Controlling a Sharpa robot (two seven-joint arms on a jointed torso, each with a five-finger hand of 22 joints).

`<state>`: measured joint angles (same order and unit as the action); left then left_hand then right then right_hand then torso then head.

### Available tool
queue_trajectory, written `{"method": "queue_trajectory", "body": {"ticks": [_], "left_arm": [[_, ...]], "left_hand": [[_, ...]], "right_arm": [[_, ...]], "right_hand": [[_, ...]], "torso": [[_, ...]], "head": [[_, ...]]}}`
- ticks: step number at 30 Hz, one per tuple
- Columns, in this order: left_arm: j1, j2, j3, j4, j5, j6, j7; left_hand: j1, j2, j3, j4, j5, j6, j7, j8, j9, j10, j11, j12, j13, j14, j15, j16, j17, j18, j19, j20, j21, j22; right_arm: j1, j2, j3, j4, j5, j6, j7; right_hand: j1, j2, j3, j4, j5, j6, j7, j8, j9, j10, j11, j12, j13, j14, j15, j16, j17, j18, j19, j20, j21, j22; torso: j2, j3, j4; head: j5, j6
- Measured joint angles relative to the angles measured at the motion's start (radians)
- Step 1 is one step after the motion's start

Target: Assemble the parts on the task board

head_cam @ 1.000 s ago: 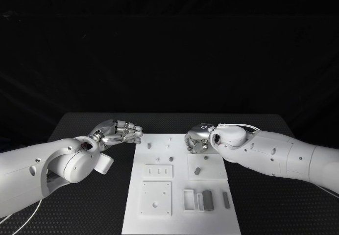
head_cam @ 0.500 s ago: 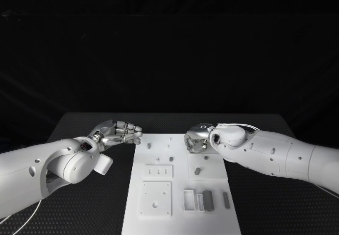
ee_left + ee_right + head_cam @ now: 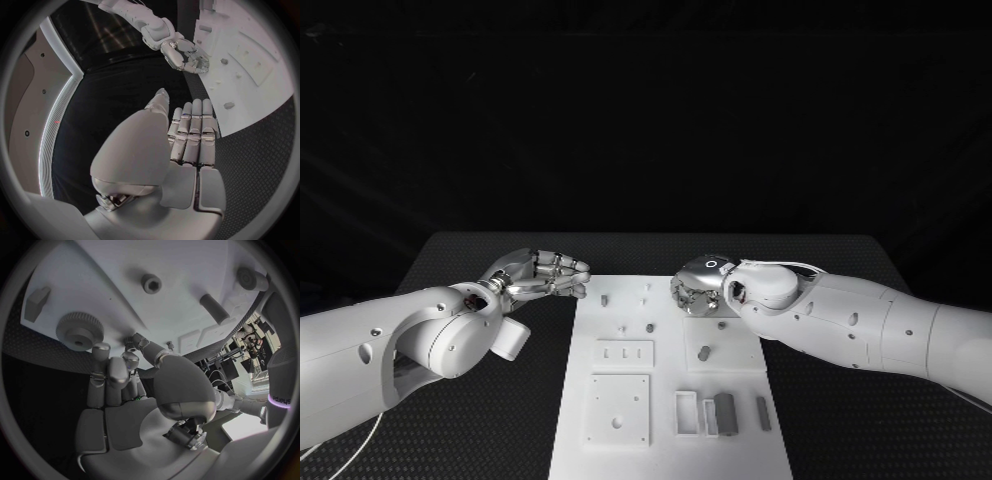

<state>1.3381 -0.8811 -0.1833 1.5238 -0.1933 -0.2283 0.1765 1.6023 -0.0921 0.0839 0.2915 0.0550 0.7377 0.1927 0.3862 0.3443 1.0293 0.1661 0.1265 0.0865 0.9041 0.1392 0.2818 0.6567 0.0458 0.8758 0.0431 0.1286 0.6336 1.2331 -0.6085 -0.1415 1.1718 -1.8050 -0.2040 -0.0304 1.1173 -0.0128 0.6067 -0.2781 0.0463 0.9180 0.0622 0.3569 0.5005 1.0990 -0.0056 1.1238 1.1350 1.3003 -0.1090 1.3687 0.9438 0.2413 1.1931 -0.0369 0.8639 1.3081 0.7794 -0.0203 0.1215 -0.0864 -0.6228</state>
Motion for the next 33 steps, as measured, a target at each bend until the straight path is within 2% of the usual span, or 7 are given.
{"method": "queue_trajectory", "body": {"ticks": [8, 19, 25, 33], "left_arm": [[0.000, 0.001, 0.000, 0.000, 0.000, 0.000, 0.000], [0.000, 0.004, 0.000, -0.002, 0.000, 0.000, 0.000], [0.000, 0.006, 0.000, -0.002, 0.000, 0.000, 0.000], [0.000, 0.006, 0.001, 0.002, 0.000, 0.000, 0.000]], "left_hand": [[0.000, 0.000, 0.000, 0.000, 0.000, 0.000, 0.000, 0.000, 0.000, 0.000, 0.000, 0.000, -0.001, 0.000, 0.000, 0.000, 0.000, 0.000, 0.000, 0.000, 0.000, -0.001], [0.000, 0.000, 0.000, 0.000, 0.000, 0.000, 0.000, 0.000, 0.000, 0.000, 0.000, 0.000, -0.001, 0.000, 0.000, -0.004, 0.000, 0.000, 0.000, 0.000, -0.004, -0.001], [0.000, 0.000, 0.000, 0.000, 0.000, 0.000, 0.000, 0.000, 0.000, 0.000, 0.000, 0.000, -0.002, -0.003, 0.003, -0.004, 0.000, 0.000, 0.000, 0.000, -0.004, -0.001], [0.000, 0.000, 0.000, 0.000, 0.000, 0.000, 0.000, 0.000, -0.001, 0.000, 0.000, -0.004, -0.002, -0.003, 0.003, -0.004, 0.001, -0.001, 0.000, 0.000, -0.004, -0.002]], "right_arm": [[0.001, 0.029, 0.019, 0.001, -0.028, -0.056, -0.040], [0.001, 0.091, 0.025, -0.035, -0.053, -0.103, -0.085], [0.001, 0.138, 0.025, -0.073, -0.061, -0.120, -0.101], [0.001, 0.169, 0.025, -0.096, -0.072, -0.135, -0.114]], "right_hand": [[-0.007, -0.003, 0.008, -0.004, 0.000, 0.006, -0.006, -0.002, 0.000, 0.004, -0.004, 0.000, -0.001, 0.003, -0.003, 0.002, -0.001, 0.005, 0.004, 0.004, 0.004, 0.000], [-0.013, -0.002, 0.010, -0.006, 0.000, 0.007, -0.007, 0.001, 0.000, 0.008, 0.000, 0.000, -0.003, 0.004, -0.004, 0.002, -0.002, 0.006, 0.007, 0.001, 0.004, 0.000], [-0.013, -0.002, 0.010, -0.006, 0.000, 0.009, -0.009, 0.002, 0.000, 0.011, -0.004, 0.000, -0.003, 0.004, -0.003, 0.002, -0.003, 0.006, 0.006, 0.001, 0.004, 0.000], [-0.013, -0.002, 0.016, -0.006, -0.001, 0.010, -0.010, 0.002, 0.000, 0.011, -0.004, 0.000, -0.004, 0.004, -0.003, 0.005, -0.003, 0.007, 0.006, 0.001, 0.004, 0.000]], "torso": [[0.001, 0.0000, 0.0005], [0.003, 0.0000, 0.0004], [0.004, -0.0001, 0.0008], [0.006, -0.0001, 0.0011]], "head": [[0.003, 0.009], [0.013, 0.019], [0.013, 0.023], [0.012, 0.028]]}}
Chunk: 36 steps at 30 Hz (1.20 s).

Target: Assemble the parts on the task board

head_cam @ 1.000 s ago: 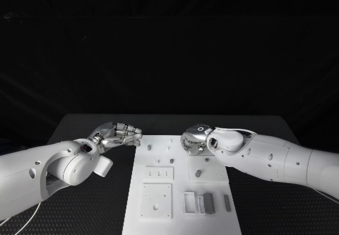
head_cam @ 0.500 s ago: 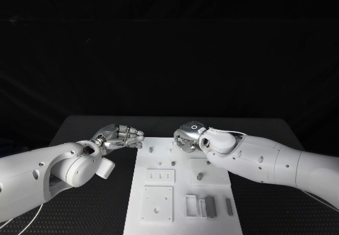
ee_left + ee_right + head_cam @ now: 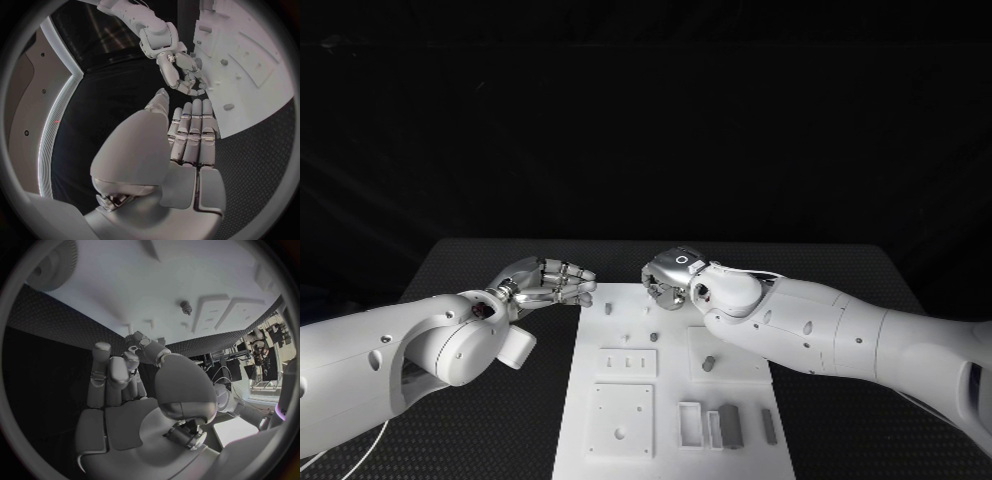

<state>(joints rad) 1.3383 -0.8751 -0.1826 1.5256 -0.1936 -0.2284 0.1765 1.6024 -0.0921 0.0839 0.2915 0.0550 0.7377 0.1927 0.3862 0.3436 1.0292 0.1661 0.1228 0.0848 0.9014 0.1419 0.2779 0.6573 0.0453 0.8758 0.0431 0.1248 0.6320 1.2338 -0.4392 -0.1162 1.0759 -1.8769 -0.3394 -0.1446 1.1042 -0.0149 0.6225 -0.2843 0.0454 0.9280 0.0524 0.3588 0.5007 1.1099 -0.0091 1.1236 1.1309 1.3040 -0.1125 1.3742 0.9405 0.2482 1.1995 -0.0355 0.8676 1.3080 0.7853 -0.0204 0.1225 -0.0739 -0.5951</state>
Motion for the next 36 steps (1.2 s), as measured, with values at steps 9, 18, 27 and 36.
{"method": "queue_trajectory", "body": {"ticks": [9, 18, 27, 36], "left_arm": [[0.003, 0.001, 0.002, 0.007, -0.001, 0.000, -0.001], [0.006, -0.002, 0.002, 0.009, -0.001, 0.000, -0.002], [0.006, -0.001, 0.002, 0.007, -0.002, 0.000, -0.003], [0.006, -0.003, 0.002, 0.005, -0.002, 0.000, -0.003]], "left_hand": [[0.000, 0.000, 0.000, 0.000, 0.000, 0.000, 0.000, 0.000, 0.000, 0.000, 0.000, 0.000, 0.000, 0.000, 0.000, 0.000, 0.000, 0.000, 0.000, 0.000, 0.000, 0.000], [0.000, 0.000, 0.000, 0.000, 0.000, 0.000, 0.000, 0.000, 0.000, 0.000, 0.000, 0.000, -0.001, 0.000, 0.000, 0.000, 0.000, 0.000, 0.000, 0.000, 0.000, 0.000], [0.000, 0.000, 0.000, 0.000, 0.000, 0.000, 0.000, -0.004, 0.000, 0.000, 0.000, 0.000, -0.001, 0.000, 0.000, -0.004, 0.001, 0.000, 0.000, 0.000, 0.000, 0.000], [0.000, 0.000, 0.000, 0.000, 0.000, 0.000, 0.000, -0.004, 0.000, 0.000, 0.000, 0.000, -0.001, 0.000, 0.000, -0.004, 0.001, 0.000, 0.000, 0.000, 0.000, -0.001]], "right_arm": [[-0.003, 0.035, 0.000, -0.042, -0.009, -0.006, -0.005], [-0.006, 0.036, 0.000, -0.049, -0.023, -0.004, -0.011], [-0.005, 0.028, 0.000, -0.040, -0.035, 0.001, -0.017], [-0.007, 0.018, 0.000, -0.025, -0.042, 0.012, -0.022]], "right_hand": [[-0.005, -0.005, 0.000, 0.000, 0.000, 0.002, -0.002, -0.001, 0.000, 0.000, 0.000, 0.000, -0.001, 0.000, 0.000, 0.000, -0.001, 0.000, 0.000, 0.000, 0.000, 0.000], [-0.008, -0.008, 0.000, 0.000, 0.000, 0.003, -0.002, -0.002, 0.000, 0.000, 0.000, 0.000, -0.001, 0.000, 0.000, 0.000, -0.001, 0.001, 0.001, 0.002, 0.004, 0.000], [-0.010, -0.011, 0.003, -0.003, 0.000, 0.003, -0.002, -0.007, 0.000, 0.000, 0.000, -0.001, -0.001, 0.000, 0.000, 0.000, -0.002, 0.001, 0.001, 0.002, 0.005, 0.000], [-0.010, -0.011, 0.003, -0.003, 0.000, 0.007, -0.001, -0.004, 0.000, 0.000, 0.000, -0.001, -0.002, 0.000, 0.000, 0.000, -0.002, 0.001, 0.001, 0.002, 0.005, 0.000]], "torso": [[0.002, -0.0001, 0.0039], [0.007, -0.0013, 0.0092], [0.007, -0.0021, 0.0080], [0.007, -0.0020, 0.0086]], "head": [[0.002, 0.002], [0.002, -0.001], [0.002, -0.004], [0.004, -0.004]]}}
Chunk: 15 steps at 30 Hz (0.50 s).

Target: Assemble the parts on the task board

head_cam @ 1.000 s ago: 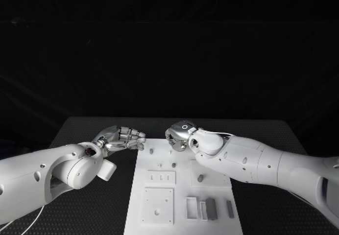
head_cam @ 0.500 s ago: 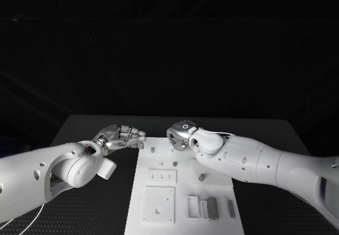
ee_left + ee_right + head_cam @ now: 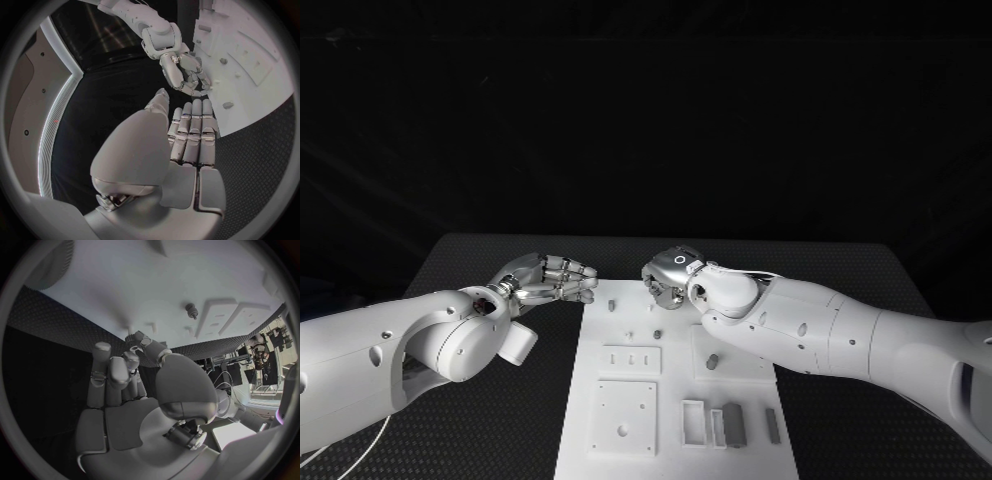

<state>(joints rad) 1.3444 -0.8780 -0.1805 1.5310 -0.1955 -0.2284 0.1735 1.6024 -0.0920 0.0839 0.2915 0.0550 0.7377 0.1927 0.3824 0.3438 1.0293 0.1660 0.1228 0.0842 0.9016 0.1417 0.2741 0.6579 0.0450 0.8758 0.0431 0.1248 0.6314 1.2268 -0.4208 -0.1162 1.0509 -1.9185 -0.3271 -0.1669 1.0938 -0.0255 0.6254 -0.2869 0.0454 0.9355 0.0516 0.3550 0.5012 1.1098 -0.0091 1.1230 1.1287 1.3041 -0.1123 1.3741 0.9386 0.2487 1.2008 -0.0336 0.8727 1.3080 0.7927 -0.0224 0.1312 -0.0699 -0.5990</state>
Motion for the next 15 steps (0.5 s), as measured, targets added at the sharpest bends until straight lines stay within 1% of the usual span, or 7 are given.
{"method": "queue_trajectory", "body": {"ticks": [7, 15], "left_arm": [[0.000, -0.002, 0.000, 0.000, 0.000, 0.000, 0.000], [0.000, -0.001, 0.000, -0.001, 0.000, 0.000, 0.000]], "left_hand": [[0.000, 0.000, 0.000, 0.000, 0.000, 0.000, 0.000, 0.000, 0.000, 0.000, 0.000, 0.000, 0.000, 0.000, 0.000, 0.000, 0.000, 0.000, 0.000, 0.000, -0.004, 0.000], [0.000, 0.000, 0.000, 0.000, 0.000, 0.000, 0.000, 0.000, 0.000, 0.000, 0.000, -0.004, -0.001, 0.000, 0.000, 0.000, 0.001, 0.000, 0.000, 0.000, -0.004, 0.000]], "right_arm": [[-0.001, -0.003, 0.000, 0.007, -0.002, 0.005, -0.004], [-0.002, 0.001, 0.000, 0.004, -0.003, 0.006, -0.006]], "right_hand": [[0.000, 0.000, 0.003, 0.003, -0.003, 0.000, 0.000, 0.000, 0.000, 0.000, 0.000, -0.004, 0.000, 0.000, 0.000, 0.000, 0.000, 0.000, 0.000, 0.000, 0.000, 0.000], [0.000, 0.000, 0.003, 0.003, -0.003, 0.000, 0.000, 0.000, 0.000, 0.000, 0.000, -0.004, 0.000, 0.000, 0.000, 0.000, -0.001, 0.000, 0.000, 0.000, 0.000, 0.000]], "torso": [[0.001, 0.0001, -0.0007], [0.001, 0.0004, -0.0002]], "head": [[0.001, 0.001], [0.000, -0.001]]}}
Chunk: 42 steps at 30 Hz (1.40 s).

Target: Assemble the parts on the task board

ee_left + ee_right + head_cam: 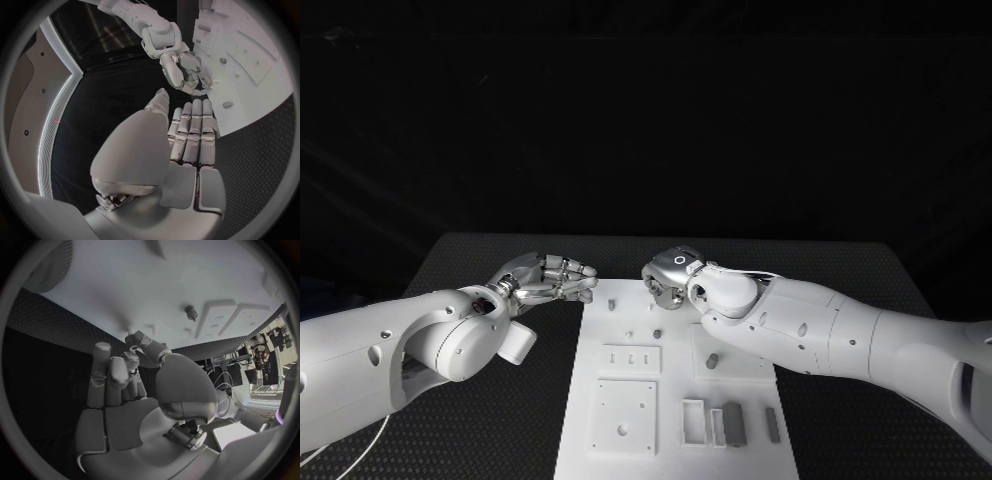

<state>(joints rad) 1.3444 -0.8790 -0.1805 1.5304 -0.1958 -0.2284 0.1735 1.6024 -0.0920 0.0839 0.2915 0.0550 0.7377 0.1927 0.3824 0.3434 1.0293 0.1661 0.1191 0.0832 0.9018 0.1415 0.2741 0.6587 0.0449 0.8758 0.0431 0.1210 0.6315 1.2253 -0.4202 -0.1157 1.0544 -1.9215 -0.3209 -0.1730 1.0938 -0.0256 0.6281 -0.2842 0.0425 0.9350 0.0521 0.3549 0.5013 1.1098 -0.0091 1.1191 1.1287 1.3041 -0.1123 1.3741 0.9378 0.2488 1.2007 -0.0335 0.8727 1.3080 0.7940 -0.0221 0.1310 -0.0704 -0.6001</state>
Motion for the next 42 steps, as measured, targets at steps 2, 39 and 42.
{"method": "queue_trajectory", "body": {"ticks": [2, 39, 42], "left_arm": [[0.000, 0.000, 0.000, 0.000, 0.000, 0.000, 0.000], [0.000, -0.018, 0.000, -0.002, 0.000, 0.000, -0.002], [0.000, -0.022, 0.000, -0.002, -0.001, 0.000, -0.002]], "left_hand": [[0.000, 0.000, 0.000, 0.000, 0.000, 0.000, 0.000, 0.000, 0.000, 0.000, 0.000, 0.000, 0.000, 0.000, 0.000, 0.000, 0.000, 0.000, 0.000, 0.000, 0.000, 0.000], [0.000, 0.000, 0.000, 0.000, 0.000, 0.000, 0.000, 0.000, 0.000, 0.000, 0.000, 0.000, -0.001, 0.000, 0.000, 0.000, 0.001, 0.000, 0.000, 0.000, 0.000, -0.001], [0.000, 0.000, 0.000, 0.000, 0.000, 0.000, 0.000, 0.000, 0.000, 0.000, 0.000, -0.004, -0.001, 0.000, 0.000, 0.000, 0.000, 0.000, 0.000, 0.000, 0.000, -0.001]], "right_arm": [[-0.001, 0.003, 0.000, -0.004, 0.000, 0.001, 0.000], [0.000, -0.208, 0.055, 0.194, 0.047, -0.041, -0.015], [0.012, -0.269, 0.065, 0.246, 0.071, -0.041, -0.017]], "right_hand": [[0.000, 0.000, 0.000, 0.000, 0.000, 0.000, 0.000, 0.000, 0.000, 0.000, 0.000, 0.000, -0.001, 0.000, 0.000, 0.000, 0.000, 0.000, 0.000, 0.000, 0.000, 0.000], [-0.011, -0.151, 0.033, 0.064, 0.000, -0.082, 0.072, -0.102, -0.026, -0.015, 0.050, -0.012, -0.003, 0.000, 0.047, 0.016, -0.010, -0.002, 0.013, -0.006, 0.000, 0.000], [-0.022, -0.175, 0.031, 0.079, 0.000, -0.082, 0.072, -0.102, -0.026, -0.011, 0.053, -0.011, -0.003, 0.000, 0.046, 0.016, -0.011, -0.002, 0.013, -0.006, 0.000, 0.000]], "torso": [[0.000, 0.0000, 0.0000], [0.001, 0.0010, -0.0045], [0.001, 0.0009, -0.0071]], "head": [[0.000, 0.000], [-0.002, 0.006], [-0.004, 0.009]]}}
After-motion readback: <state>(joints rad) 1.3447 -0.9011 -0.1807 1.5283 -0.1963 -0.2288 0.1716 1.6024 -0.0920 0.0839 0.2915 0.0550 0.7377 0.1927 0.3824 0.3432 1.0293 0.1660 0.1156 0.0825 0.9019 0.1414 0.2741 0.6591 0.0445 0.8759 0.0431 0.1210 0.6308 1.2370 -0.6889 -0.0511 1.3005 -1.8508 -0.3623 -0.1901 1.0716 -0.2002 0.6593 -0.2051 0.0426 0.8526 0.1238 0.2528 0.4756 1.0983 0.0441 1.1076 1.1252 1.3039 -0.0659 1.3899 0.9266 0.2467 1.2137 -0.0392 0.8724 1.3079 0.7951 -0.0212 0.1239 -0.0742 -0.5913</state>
